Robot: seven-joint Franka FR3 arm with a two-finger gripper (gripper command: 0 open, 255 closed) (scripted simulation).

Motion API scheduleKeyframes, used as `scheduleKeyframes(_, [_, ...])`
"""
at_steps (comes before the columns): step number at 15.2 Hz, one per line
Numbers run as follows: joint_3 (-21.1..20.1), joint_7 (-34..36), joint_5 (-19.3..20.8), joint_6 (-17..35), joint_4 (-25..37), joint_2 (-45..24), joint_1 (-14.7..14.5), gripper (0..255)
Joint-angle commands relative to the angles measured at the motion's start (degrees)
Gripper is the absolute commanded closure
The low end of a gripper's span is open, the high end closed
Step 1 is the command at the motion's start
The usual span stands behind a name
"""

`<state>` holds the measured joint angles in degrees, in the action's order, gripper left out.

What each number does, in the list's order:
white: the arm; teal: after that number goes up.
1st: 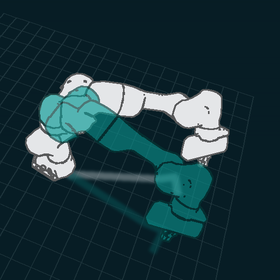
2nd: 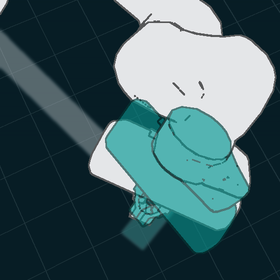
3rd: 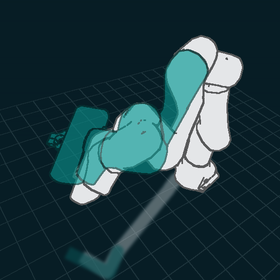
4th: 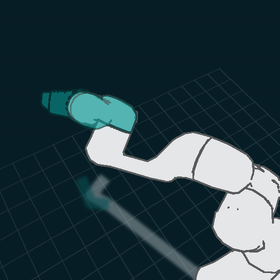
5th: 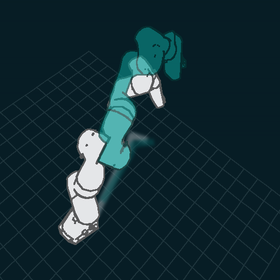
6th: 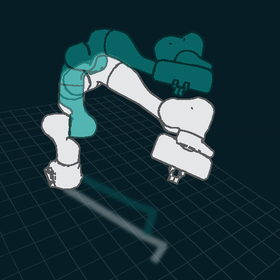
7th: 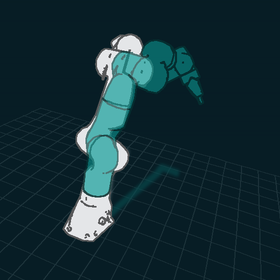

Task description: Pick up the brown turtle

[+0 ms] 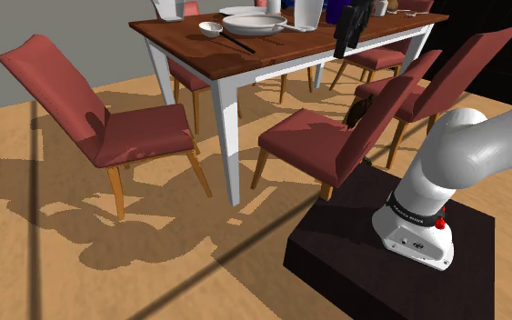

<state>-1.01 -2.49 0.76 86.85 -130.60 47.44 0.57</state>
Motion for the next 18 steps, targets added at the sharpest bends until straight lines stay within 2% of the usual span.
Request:
scheduleKeyframes(1, [0.0, 0.0, 0.0, 0.0, 0.0, 0.0, 0.0, 0])
scheduleKeyframes(10, [10.08, -15.76, 10.22, 5.95, -14.53, 9.33, 0.96, 0])
scheduleKeyframes(18, [22.04, -30.28, 22.18, 13.37, -22.3, 11.99, 3.78, 0])
